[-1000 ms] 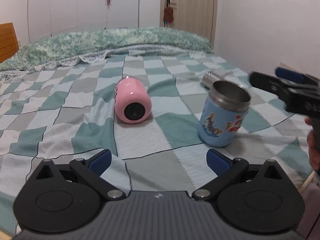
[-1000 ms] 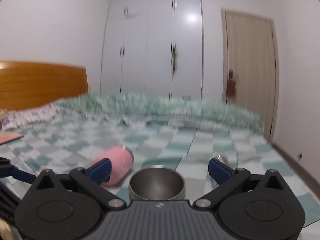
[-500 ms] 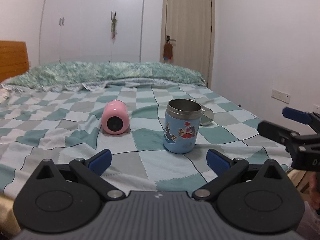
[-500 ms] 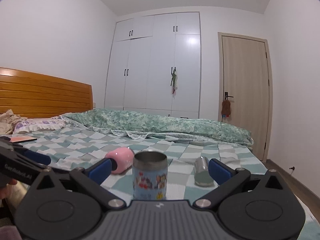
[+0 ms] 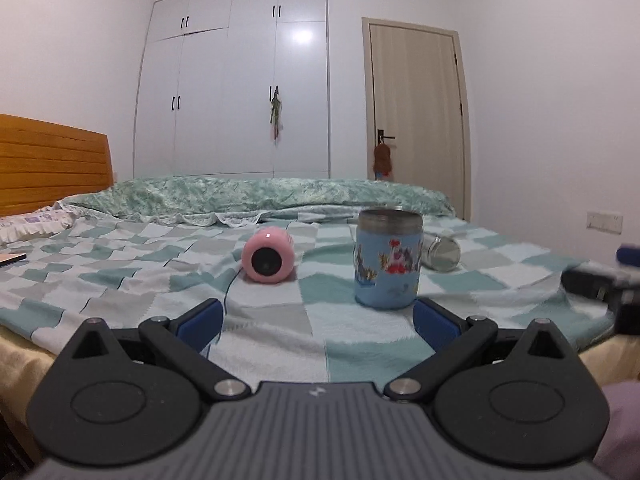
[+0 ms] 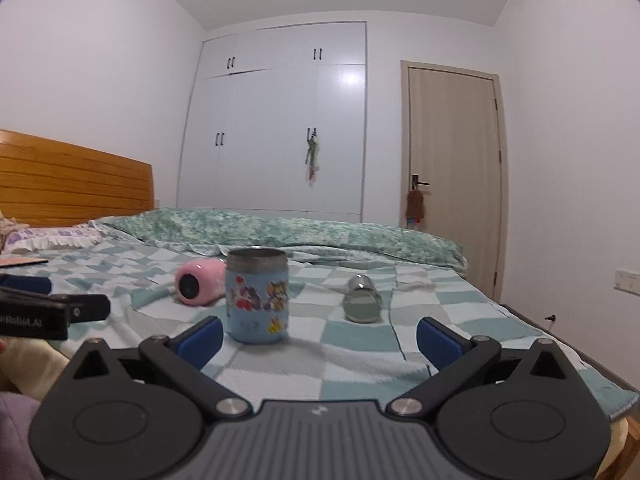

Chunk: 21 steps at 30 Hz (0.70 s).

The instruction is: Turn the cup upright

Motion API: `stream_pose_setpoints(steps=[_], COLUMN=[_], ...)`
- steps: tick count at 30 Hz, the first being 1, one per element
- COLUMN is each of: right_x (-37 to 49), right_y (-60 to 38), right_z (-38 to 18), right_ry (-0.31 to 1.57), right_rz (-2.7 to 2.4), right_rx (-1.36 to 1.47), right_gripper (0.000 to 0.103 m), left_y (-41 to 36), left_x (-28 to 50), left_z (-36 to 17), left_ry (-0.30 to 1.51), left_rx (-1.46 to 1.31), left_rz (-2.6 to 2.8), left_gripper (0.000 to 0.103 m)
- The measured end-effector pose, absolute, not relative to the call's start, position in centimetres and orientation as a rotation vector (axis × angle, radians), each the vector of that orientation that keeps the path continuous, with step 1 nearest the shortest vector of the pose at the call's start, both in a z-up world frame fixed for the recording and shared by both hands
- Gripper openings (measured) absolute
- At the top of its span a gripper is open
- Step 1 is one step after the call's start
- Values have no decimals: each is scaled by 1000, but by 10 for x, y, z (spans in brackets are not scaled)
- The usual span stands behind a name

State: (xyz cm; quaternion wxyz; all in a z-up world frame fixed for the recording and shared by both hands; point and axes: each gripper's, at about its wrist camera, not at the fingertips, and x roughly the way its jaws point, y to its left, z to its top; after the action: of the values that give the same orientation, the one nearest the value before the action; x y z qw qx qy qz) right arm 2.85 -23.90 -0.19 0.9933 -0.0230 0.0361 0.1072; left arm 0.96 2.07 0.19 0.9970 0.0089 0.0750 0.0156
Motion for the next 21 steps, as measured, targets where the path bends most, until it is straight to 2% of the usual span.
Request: stream_pose_setpoints(steps=[21], right_x=[25], right_y=[-240], right_z=[-6], right_ry=[38], right_rz=[193], right_rx=[-68], right_gripper=[103], left_y=[17], left_x=[6], left_z=[-2], left_ry=[109], left_rx=[25], left_rz=[35], left_gripper=[103])
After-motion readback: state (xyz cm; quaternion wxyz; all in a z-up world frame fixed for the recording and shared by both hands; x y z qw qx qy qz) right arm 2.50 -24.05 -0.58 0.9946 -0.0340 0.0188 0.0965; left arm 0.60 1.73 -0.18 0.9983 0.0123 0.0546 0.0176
